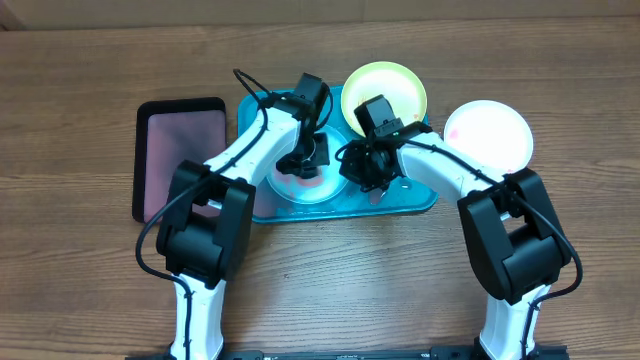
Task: Clean dirty plates on tray and stack at the side
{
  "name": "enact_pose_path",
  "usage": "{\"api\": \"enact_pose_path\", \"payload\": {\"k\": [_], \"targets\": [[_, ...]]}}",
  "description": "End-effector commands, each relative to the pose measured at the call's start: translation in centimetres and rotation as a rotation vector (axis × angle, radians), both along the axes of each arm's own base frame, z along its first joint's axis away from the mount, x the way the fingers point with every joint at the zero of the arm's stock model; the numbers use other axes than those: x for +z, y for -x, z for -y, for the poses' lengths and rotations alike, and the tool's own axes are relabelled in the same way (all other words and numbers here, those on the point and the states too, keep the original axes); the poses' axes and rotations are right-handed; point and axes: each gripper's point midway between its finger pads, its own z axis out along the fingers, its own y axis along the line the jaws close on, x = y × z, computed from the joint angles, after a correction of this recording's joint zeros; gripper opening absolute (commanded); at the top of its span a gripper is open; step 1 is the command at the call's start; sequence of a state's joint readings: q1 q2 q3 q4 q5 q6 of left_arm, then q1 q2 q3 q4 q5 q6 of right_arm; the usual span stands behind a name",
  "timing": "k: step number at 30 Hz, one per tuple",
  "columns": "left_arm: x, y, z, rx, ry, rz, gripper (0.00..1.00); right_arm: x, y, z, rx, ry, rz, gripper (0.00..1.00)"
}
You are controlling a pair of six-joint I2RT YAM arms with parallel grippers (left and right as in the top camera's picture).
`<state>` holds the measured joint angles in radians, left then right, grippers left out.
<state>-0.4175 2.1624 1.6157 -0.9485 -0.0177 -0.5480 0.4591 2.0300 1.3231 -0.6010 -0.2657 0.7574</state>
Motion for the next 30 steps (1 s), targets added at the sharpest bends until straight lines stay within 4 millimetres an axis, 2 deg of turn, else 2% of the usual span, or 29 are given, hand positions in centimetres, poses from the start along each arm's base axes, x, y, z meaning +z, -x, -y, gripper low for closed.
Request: {"api": "enact_pose_path", "payload": {"k": [1,4,9,12,17,21,23,26,30], "targets": [[0.8,-0.5,-6.5,0.191,-0.324,0.077,0.04,0.3,-0.6,0.0,0.001,-0.007,0.015,0.04],[1.6,-0.2,-7.8,0.231,-0.394,0.094,0.04,0.3,-0.6,0.0,0.001,-0.007,0.015,0.04],[1.5,-0.7,-7.0,0.202,-0.376,0.114,0.04,0.3,-0.5,0.0,0.001,-0.006,0.013,0.04],[1.1,-1.9,-4.7,0.09,-0.281,0.132,0.04,0.2,-0.4,0.0,0.002,-0.003,0.006,0.04],[0.8,-3.9,1.1,-0.159,-0.008,0.175,0.04,0.2,0.4,-0.2,0.056,-0.009,-0.006,0.04],[1.1,-4.4,3.4,-0.253,0.099,0.202,0.04,0.1,0.7,0.0,0.08,0.0,-0.009,0.04],[1.1,-4.2,3.5,-0.255,0.105,0.191,0.04,0.1,0.7,0.0,0.08,0.0,-0.008,0.04],[0.6,-2.5,2.6,-0.253,0.079,0.119,0.04,0.1,0.6,0.0,0.078,0.0,-0.007,0.04],[0.1,-0.3,-0.6,-0.22,-0.072,0.021,0.04,0.1,0.5,0.0,0.077,-0.002,-0.004,0.04]]}}
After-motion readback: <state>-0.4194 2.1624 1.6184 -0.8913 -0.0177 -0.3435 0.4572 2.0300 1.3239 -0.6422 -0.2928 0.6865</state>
